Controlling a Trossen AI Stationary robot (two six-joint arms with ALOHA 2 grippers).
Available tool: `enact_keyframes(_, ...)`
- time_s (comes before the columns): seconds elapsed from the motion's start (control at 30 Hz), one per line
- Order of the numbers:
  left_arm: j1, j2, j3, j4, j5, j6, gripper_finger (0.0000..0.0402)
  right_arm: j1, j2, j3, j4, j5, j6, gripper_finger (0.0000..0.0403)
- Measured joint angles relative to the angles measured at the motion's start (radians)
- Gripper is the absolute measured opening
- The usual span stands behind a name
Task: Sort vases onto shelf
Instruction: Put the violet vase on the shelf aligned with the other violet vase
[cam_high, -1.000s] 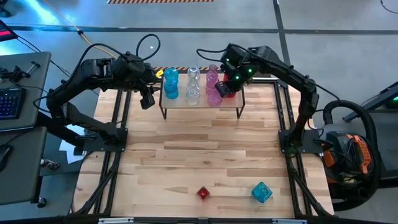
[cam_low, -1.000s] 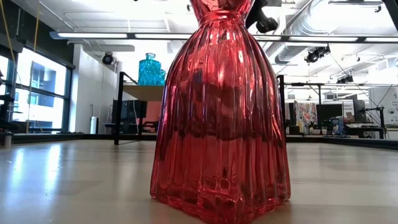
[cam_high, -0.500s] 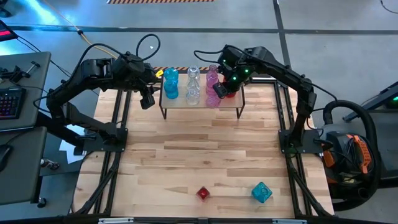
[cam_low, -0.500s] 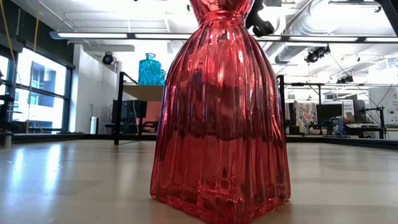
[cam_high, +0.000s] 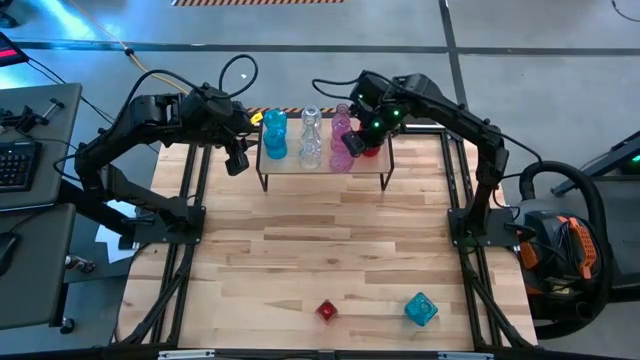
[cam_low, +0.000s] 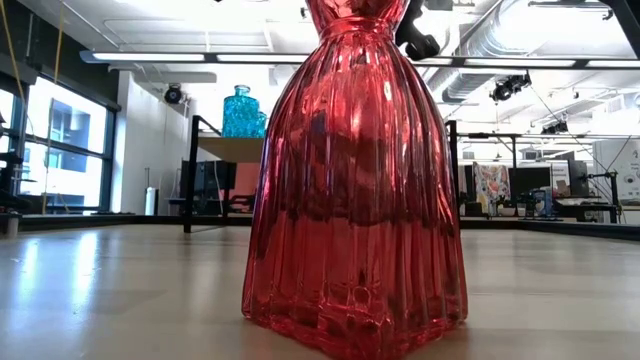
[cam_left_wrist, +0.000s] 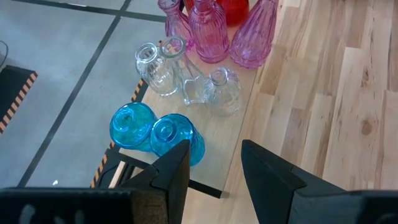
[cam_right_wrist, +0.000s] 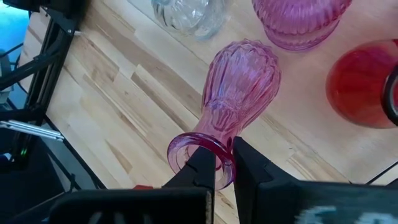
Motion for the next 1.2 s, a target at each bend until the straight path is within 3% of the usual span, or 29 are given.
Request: enact_keyframes(1.2,0.0,0.0,0.0,0.0,0.0,0.001,0.0136,-0.024,0.003,-0.002,0.014,-0.036,0.057,0.0027)
